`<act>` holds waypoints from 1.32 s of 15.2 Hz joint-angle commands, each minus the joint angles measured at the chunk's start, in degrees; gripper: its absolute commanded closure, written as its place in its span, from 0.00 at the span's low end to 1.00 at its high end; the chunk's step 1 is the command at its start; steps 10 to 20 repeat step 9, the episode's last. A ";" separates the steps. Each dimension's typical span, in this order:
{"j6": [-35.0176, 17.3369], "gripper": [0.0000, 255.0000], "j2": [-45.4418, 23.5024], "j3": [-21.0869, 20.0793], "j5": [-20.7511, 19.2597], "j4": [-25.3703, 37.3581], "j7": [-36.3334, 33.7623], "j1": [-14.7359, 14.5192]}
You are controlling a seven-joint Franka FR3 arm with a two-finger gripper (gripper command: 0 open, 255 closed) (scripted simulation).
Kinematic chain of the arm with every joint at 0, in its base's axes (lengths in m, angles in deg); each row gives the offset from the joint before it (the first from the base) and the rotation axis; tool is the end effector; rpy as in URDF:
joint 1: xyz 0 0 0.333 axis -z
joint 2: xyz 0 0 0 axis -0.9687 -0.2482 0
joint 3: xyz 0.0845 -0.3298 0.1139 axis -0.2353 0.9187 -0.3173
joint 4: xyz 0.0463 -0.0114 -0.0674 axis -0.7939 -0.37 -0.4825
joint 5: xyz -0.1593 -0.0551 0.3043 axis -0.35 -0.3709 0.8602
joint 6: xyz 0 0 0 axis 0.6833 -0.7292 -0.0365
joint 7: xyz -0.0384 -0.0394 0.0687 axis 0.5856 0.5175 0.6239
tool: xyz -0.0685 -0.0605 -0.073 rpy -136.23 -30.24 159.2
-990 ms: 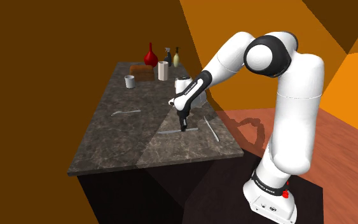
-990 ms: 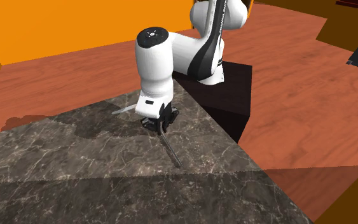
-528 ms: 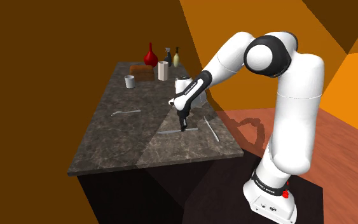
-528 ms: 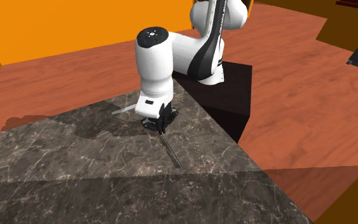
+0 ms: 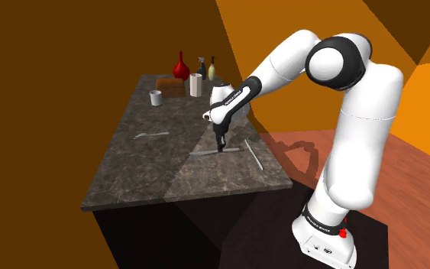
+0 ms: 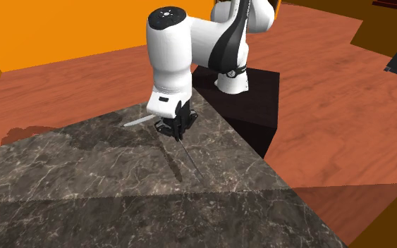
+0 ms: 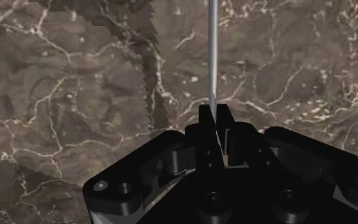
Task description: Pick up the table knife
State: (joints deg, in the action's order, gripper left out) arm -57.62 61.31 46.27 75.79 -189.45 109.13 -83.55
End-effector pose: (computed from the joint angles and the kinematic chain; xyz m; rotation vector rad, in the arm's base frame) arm 0.4981 -0.0654 0.3405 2.8458 1.2838 -0.0752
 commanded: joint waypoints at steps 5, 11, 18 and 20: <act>4.20 1.00 3.28 0.33 -1.25 1.00 -0.73 -0.24; 5.80 1.00 4.49 0.40 -1.69 1.44 -0.99 -0.31; 5.80 1.00 4.49 0.40 -1.69 1.44 -0.99 -0.31; 5.80 1.00 4.49 0.40 -1.69 1.44 -0.99 -0.31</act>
